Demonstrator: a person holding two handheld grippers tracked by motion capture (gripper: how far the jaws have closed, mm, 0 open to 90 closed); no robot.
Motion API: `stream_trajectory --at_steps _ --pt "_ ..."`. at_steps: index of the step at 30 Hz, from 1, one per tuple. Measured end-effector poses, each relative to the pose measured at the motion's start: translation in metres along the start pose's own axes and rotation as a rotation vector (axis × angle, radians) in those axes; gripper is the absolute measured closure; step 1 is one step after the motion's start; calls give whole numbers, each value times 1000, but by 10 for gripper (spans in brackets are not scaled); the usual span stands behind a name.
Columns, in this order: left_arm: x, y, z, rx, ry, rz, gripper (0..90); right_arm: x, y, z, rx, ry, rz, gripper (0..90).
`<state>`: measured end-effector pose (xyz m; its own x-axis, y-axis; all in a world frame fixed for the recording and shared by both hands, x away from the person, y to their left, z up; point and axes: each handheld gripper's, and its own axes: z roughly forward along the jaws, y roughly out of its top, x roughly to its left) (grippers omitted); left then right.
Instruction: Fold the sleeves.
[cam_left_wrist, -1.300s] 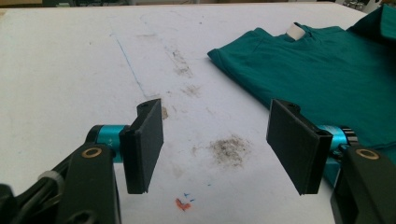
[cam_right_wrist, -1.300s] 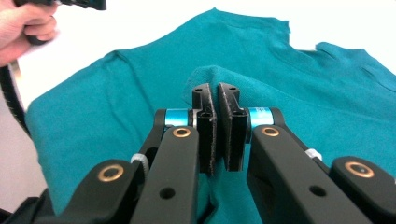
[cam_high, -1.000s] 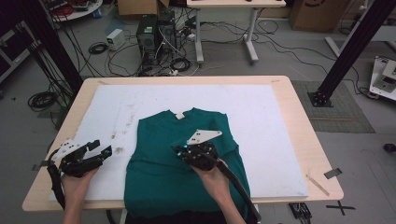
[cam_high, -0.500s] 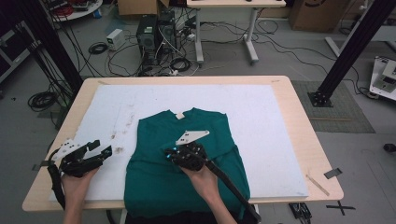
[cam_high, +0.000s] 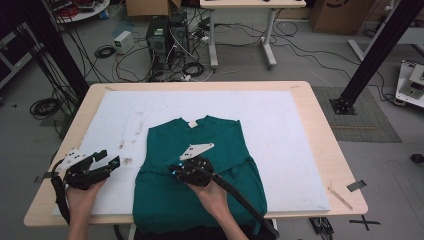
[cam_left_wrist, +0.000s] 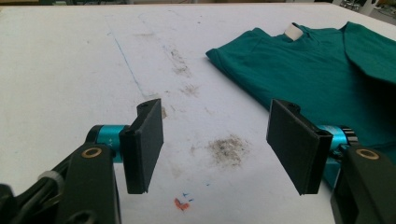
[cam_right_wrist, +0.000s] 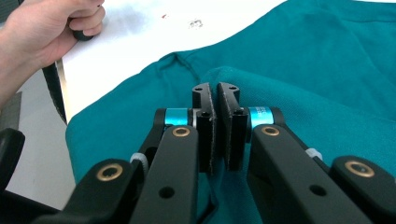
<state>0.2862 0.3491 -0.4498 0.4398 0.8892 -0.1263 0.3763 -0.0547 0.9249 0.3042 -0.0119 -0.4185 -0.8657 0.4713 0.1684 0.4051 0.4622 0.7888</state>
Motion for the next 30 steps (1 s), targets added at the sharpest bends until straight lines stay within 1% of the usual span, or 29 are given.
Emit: stream_trajectory --at_steps 6,7,8,9,10,11,13,16,19,21,23,26,30 --pt "0 0 0 0 1 1 364 2 -3 4 18 12 -15 861" --pt "0 0 0 0 1 0 364 3 -3 4 18 17 -18 834" --pt "0 0 0 -1 0 -1 364 3 -4 4 16 26 -20 770" --pt "0 0 0 -1 0 -1 364 4 -4 4 5 26 -19 647" --pt "0 0 0 -1 -1 -1 364 4 -3 3 -2 26 -5 568" --pt "0 0 0 -1 0 -1 364 4 -3 1 -8 19 3 500" --pt "0 0 0 -2 -1 0 364 2 -3 -3 -20 -5 16 404" --pt "0 0 0 -2 -1 -1 364 -2 -4 -11 -28 -26 29 384" --pt "0 0 0 0 -1 0 364 -8 -7 -21 -27 -67 30 356" --pt "0 0 0 -1 -1 -1 364 -12 -12 -28 -24 -105 27 355" --pt "0 0 0 0 0 -3 364 -19 -17 -36 -30 -140 36 353" --pt "0 0 0 2 2 3 364 -28 -25 -51 -54 -182 54 353" --pt "0 0 0 2 2 4 364 -42 -37 -71 -60 -238 70 338"
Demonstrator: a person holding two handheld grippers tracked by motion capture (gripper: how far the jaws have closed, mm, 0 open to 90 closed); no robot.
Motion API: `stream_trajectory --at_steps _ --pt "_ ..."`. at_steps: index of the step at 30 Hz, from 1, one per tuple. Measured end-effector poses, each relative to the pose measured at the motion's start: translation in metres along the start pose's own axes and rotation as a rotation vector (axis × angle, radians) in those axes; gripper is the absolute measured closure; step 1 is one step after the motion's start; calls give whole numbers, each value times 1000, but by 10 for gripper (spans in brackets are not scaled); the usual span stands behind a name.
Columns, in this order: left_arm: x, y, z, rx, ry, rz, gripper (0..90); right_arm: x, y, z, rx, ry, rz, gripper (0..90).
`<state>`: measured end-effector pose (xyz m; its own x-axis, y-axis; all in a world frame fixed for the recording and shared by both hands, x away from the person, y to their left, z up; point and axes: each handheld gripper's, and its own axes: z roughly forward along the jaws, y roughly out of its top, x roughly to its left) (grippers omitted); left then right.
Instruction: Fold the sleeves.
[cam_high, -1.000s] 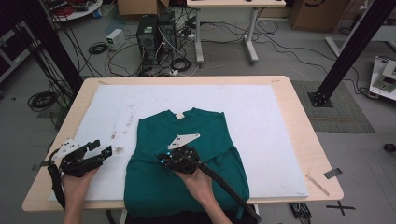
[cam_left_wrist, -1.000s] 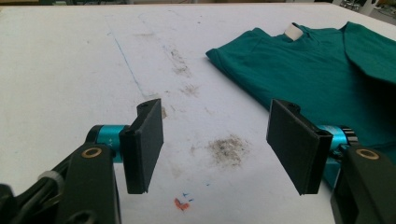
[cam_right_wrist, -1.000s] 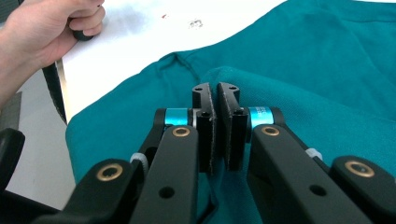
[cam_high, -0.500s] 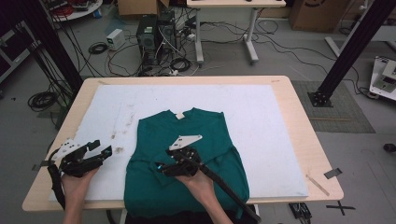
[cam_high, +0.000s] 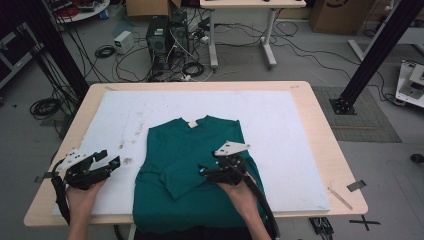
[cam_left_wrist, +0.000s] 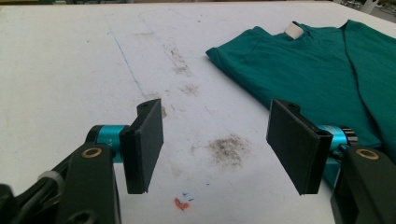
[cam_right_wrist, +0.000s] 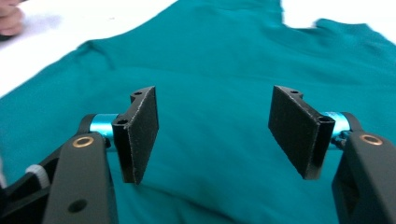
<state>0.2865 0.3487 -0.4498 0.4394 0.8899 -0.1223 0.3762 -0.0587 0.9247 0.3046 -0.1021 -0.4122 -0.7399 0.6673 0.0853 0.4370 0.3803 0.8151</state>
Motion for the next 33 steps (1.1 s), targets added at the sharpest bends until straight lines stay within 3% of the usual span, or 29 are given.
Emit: stream_trajectory --at_steps 6,14,20,27,33 --pt "0 0 0 -1 12 -6 363 -28 -16 -26 -37 -53 29 308" --pt "-1 0 0 -1 18 1 352 -55 -42 -50 -98 -125 54 241" --pt "-1 0 0 3 14 11 322 -71 -66 -68 -137 -180 124 229" --pt "-2 0 0 3 14 15 318 -91 -85 -91 -176 -257 136 230" --pt "-3 0 1 13 23 19 318 -98 -95 -99 -171 -275 168 234"
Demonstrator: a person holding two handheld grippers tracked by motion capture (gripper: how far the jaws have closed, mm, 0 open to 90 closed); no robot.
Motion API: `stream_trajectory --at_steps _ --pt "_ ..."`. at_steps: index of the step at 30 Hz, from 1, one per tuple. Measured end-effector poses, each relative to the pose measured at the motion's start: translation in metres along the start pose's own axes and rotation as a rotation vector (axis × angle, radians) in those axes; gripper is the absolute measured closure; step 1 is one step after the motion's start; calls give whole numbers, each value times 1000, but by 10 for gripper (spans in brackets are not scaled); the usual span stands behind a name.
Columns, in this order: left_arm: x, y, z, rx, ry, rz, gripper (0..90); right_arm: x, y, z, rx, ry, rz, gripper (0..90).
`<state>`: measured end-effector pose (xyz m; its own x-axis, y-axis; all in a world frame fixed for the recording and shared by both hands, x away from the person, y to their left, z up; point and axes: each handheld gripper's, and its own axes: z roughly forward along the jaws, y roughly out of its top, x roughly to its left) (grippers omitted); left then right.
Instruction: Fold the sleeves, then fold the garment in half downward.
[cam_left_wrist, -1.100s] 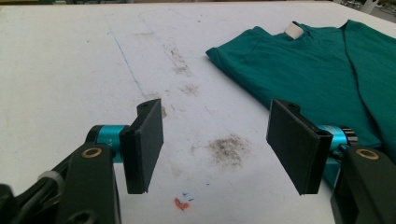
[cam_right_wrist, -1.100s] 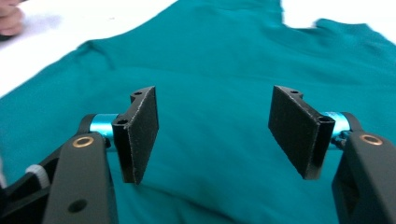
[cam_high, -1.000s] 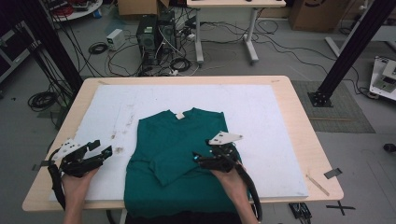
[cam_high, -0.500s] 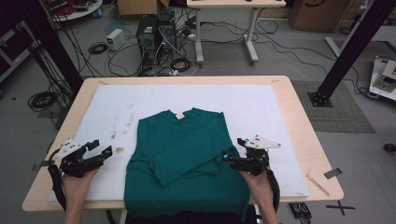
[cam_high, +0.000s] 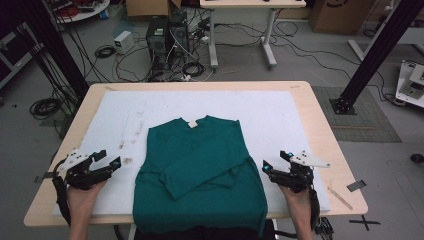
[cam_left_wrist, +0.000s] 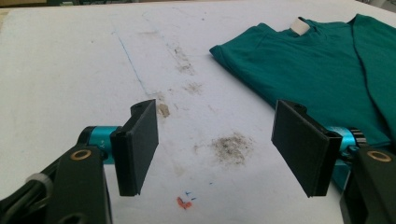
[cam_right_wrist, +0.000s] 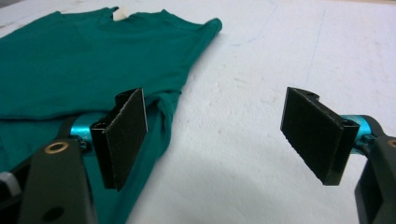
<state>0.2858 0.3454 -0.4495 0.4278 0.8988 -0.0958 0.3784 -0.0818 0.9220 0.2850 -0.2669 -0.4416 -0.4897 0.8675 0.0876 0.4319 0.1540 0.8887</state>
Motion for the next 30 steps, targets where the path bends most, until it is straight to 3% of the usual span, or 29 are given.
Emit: stream_trajectory --at_steps 7,9,14,17,21,27,30 --pt "-3 0 -1 -3 4 24 324 7 -3 0 53 -1 -37 247" --pt "-7 0 -2 10 -1 39 369 10 -2 1 65 10 -45 256" --pt "-20 4 5 102 -64 55 387 17 -3 7 126 18 -86 313" --pt "-32 10 7 137 -105 91 392 20 -4 10 164 17 -103 346" --pt "-46 15 11 220 -160 100 397 23 -3 11 195 29 -101 358" --pt "-67 12 17 300 -141 123 435 31 -8 9 254 30 -119 401" --pt "-74 1 19 331 -120 102 445 35 -10 8 283 21 -151 439"
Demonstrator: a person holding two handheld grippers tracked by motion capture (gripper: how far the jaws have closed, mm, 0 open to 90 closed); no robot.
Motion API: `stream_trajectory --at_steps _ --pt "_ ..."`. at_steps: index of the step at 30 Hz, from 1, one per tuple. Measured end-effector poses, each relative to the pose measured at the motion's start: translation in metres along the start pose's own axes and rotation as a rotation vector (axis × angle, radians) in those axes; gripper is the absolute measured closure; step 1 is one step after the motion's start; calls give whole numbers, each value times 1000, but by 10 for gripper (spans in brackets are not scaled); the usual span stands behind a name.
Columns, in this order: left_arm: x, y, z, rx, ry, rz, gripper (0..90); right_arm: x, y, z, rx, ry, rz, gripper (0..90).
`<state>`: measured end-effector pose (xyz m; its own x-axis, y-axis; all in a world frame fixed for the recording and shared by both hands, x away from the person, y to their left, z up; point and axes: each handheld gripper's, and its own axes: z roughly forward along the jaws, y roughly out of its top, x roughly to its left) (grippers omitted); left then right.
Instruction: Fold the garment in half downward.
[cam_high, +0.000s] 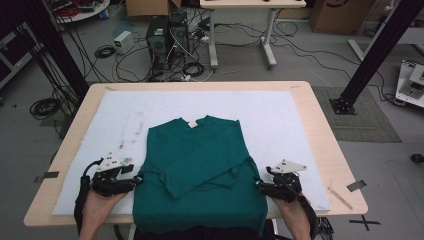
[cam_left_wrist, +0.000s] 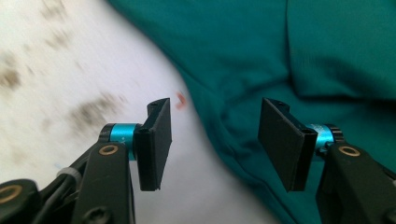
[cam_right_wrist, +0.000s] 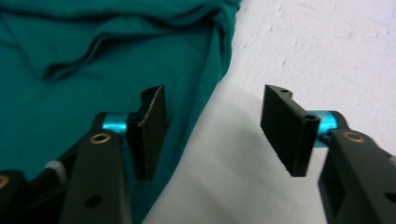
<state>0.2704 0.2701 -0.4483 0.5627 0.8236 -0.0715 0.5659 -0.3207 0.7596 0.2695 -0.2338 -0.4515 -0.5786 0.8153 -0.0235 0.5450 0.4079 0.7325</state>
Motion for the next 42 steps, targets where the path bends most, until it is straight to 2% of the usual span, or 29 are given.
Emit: stream_trajectory --at_steps 2,4,6,8,12,14,20,22,25,28,36,38,39,40,42 --pt "-4 -4 0 -18 26 13 448 2 -1 -1 4 6 8 473" --pt "-7 -5 -1 -16 33 10 472 2 -2 0 -3 17 12 517" --pt "-11 -5 -1 -21 27 40 554 3 -2 0 -7 35 6 597" --pt "-15 -7 -2 -32 25 50 637 5 -2 -1 -9 45 -13 686" --pt "-18 -10 -2 -56 12 57 804 6 -6 -2 -35 91 -8 878" --pt "-19 -10 -3 -55 19 50 863 6 -7 -3 -33 86 -2 888" --pt "-22 -13 -7 -58 -5 40 870 6 -17 -13 -42 94 6 895" --pt "-24 -15 -9 -66 -27 30 870 7 -23 -19 -46 97 10 895" --pt "-29 -18 -10 -61 -50 42 870 7 -33 -29 -42 106 30 895" --pt "-34 -20 -12 -54 -53 56 870 9 -39 -36 -38 112 19 895" --pt "-42 -31 -21 -60 -89 44 871 19 -50 -51 -21 130 -6 894" --pt "-42 -32 -23 -75 -85 32 863 22 -52 -55 -15 125 -14 884" --pt "-41 -32 -24 -84 -81 18 810 22 -52 -55 -25 118 -21 837" --pt "-39 -31 -24 -89 -76 6 701 22 -52 -55 -39 100 -6 753" --pt "-35 -28 -23 -100 -65 -14 588 17 -49 -53 -59 67 20 625"
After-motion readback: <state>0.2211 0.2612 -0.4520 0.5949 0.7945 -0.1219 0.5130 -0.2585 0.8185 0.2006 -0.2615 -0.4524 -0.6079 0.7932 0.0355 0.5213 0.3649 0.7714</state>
